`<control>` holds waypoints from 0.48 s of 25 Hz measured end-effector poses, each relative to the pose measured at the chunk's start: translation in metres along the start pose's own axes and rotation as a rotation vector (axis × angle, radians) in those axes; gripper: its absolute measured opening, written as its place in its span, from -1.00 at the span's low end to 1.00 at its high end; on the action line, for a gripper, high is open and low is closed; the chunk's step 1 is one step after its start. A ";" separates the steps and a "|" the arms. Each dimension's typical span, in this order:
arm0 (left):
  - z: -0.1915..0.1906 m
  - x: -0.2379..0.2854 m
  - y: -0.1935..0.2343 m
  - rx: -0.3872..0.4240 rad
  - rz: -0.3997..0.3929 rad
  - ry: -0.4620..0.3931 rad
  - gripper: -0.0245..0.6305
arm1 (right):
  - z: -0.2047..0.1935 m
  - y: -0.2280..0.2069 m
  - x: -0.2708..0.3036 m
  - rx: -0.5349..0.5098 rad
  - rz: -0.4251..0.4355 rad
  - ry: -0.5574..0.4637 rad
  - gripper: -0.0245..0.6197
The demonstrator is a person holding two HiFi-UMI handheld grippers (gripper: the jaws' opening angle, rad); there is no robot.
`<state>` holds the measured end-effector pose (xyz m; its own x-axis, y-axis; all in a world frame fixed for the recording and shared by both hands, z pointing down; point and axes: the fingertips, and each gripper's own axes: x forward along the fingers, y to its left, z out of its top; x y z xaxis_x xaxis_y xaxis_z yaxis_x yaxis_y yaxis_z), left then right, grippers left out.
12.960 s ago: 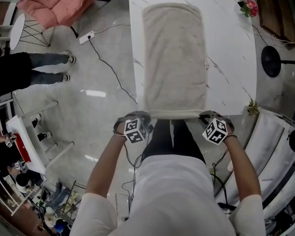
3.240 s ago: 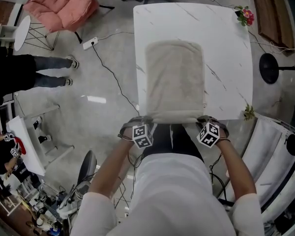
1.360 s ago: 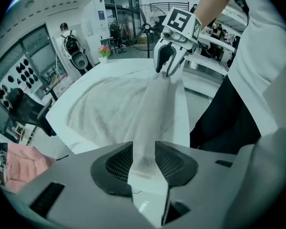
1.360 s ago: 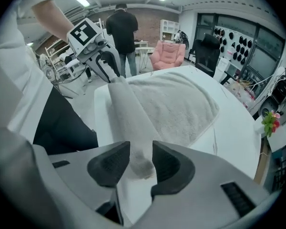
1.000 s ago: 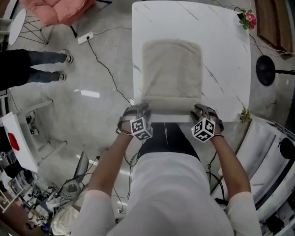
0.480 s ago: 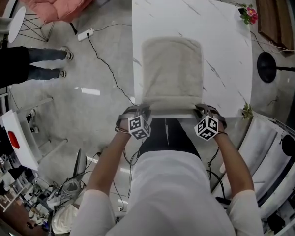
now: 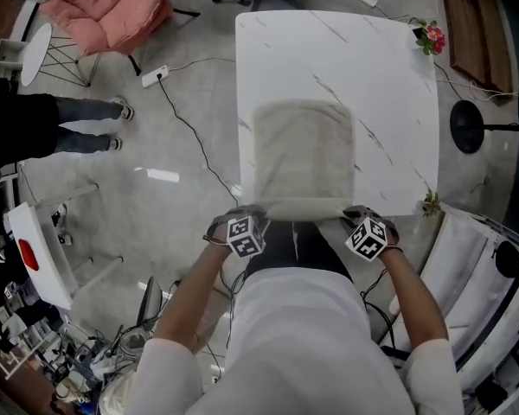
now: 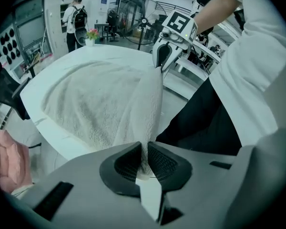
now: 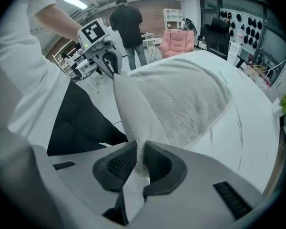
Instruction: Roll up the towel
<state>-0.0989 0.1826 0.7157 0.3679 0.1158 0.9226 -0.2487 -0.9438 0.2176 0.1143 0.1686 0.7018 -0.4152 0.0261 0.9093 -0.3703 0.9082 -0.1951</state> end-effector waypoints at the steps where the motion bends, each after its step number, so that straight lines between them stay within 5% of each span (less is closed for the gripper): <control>1: 0.001 -0.001 0.002 -0.004 -0.015 0.006 -0.75 | 0.002 -0.002 -0.002 0.002 0.006 0.001 -0.73; 6: 0.011 -0.011 0.016 -0.026 -0.108 0.013 -0.74 | 0.017 -0.026 -0.009 0.009 -0.004 -0.005 -0.72; 12: 0.025 -0.018 0.054 -0.009 -0.070 0.021 -0.74 | 0.028 -0.058 -0.006 0.034 -0.027 -0.005 -0.71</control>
<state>-0.0965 0.1216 0.7030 0.3659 0.1880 0.9115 -0.2314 -0.9303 0.2847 0.1150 0.1046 0.6978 -0.4087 -0.0009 0.9127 -0.4097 0.8937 -0.1826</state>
